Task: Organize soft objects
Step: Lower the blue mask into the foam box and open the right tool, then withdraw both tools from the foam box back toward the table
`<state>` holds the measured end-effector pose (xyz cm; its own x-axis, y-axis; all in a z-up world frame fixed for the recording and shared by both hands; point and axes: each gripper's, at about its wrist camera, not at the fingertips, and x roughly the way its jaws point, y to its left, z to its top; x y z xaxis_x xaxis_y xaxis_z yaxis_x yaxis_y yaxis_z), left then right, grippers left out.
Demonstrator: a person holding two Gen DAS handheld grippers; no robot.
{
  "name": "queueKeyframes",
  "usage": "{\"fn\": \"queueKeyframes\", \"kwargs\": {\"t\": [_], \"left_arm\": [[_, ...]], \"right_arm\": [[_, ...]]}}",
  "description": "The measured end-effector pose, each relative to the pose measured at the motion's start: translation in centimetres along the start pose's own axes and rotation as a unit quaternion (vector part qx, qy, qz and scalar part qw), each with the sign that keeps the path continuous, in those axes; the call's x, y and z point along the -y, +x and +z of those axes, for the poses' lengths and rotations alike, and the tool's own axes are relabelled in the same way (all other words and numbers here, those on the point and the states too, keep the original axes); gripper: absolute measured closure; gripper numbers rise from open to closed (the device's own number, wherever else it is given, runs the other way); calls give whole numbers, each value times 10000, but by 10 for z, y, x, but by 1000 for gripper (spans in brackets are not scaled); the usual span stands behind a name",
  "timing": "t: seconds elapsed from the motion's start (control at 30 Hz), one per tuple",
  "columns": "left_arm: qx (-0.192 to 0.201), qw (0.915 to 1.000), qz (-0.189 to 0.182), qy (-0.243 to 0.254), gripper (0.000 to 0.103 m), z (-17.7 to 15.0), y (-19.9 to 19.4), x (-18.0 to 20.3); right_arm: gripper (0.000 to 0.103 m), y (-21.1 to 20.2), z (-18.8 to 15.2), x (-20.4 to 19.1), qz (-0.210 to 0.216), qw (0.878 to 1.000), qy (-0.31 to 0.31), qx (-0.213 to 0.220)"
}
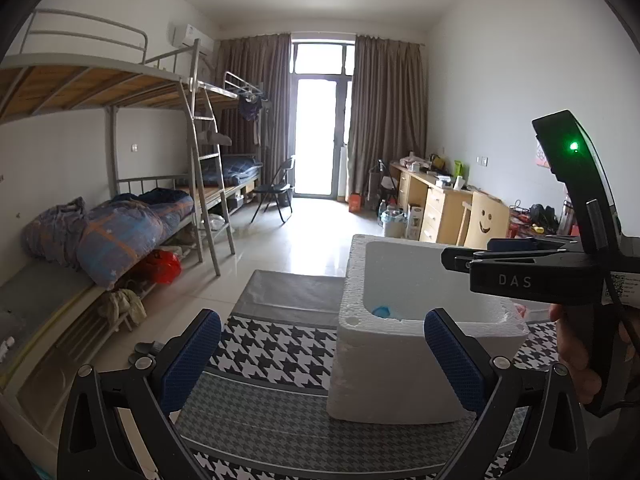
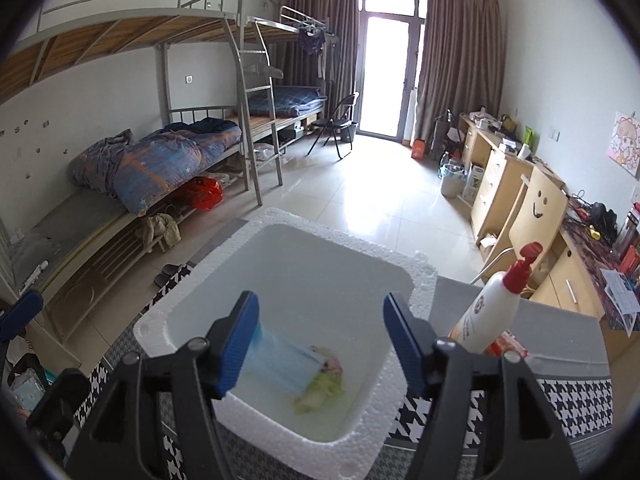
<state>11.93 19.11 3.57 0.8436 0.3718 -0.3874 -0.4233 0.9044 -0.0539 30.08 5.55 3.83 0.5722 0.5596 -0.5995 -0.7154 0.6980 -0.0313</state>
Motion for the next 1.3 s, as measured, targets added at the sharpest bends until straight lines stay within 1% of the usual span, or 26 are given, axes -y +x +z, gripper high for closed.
{"fn": "queueKeyframes", "kwargs": {"t": [0.2, 0.27, 0.33, 0.37, 0.43, 0.47, 0.87, 1.2, 1.27, 1.3], "left_arm": [[11, 10000, -35, 4, 1, 1, -3, 3], [12, 10000, -45, 20, 1, 1, -5, 6], [29, 10000, -63, 45, 1, 2, -6, 9], [37, 10000, -63, 61, 1, 2, -7, 10], [53, 9999, -86, 77, 1, 3, -8, 13], [66, 9999, -96, 82, 1, 4, -10, 14], [240, 9991, -284, 182, 1, 7, -24, 34], [288, 9982, -462, 256, 1, 2, -35, 51], [297, 9980, -490, 263, 1, 3, -36, 54], [308, 9979, -511, 263, 1, 2, -38, 55]], "right_arm": [[33, -7, -2, 7, -36, 9999, 73, 67], [31, -10, -2, 8, -14, 9999, 105, 91], [26, -15, -2, 9, -14, 9998, 129, 132], [25, -18, -3, 8, -6, 9998, 126, 162], [21, -26, -3, 9, -17, 9996, 95, 274], [20, -29, -4, 9, -22, 9994, 73, 330], [19, -68, -15, 24, 16, 9968, 183, 775], [19, -95, -30, 25, -14, 9942, 218, 1056], [18, -99, -34, 28, -15, 9936, 249, 1102], [15, -101, -37, 30, -46, 9931, 268, 1142]]}}
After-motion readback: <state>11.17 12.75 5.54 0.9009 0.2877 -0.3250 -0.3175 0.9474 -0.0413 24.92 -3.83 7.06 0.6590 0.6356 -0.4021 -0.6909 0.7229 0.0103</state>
